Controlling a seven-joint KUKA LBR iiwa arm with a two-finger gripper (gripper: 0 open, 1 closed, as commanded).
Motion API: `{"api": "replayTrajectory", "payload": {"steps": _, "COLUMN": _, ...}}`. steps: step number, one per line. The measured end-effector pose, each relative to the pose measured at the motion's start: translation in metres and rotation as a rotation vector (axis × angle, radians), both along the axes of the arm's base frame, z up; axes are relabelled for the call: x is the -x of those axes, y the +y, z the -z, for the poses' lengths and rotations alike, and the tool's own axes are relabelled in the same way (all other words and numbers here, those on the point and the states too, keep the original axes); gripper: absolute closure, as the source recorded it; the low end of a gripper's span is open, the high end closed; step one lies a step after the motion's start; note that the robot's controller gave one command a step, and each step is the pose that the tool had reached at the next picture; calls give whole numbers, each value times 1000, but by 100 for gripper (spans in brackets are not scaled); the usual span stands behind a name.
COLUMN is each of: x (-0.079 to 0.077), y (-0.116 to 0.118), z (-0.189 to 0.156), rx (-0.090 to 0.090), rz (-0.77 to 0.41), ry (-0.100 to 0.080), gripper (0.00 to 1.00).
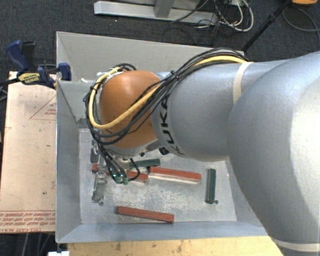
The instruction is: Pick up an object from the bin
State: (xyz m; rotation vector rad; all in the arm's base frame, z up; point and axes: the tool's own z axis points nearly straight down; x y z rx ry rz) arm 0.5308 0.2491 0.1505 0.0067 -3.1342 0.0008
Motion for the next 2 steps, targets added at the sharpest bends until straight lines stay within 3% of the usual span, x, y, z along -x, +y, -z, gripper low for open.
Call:
{"api": "replayTrajectory", "payload": {"steps": 1, "x": -2, "y": -1, "z": -4, "rx": -2, "rz": 4, "ry": -7, "gripper": 0}}
{"api": "replayTrajectory", "payload": {"steps": 2, "x": -31, "y": -81, "z": 75, "rx": -2, "rz": -72, "ry": -11, "gripper": 0}}
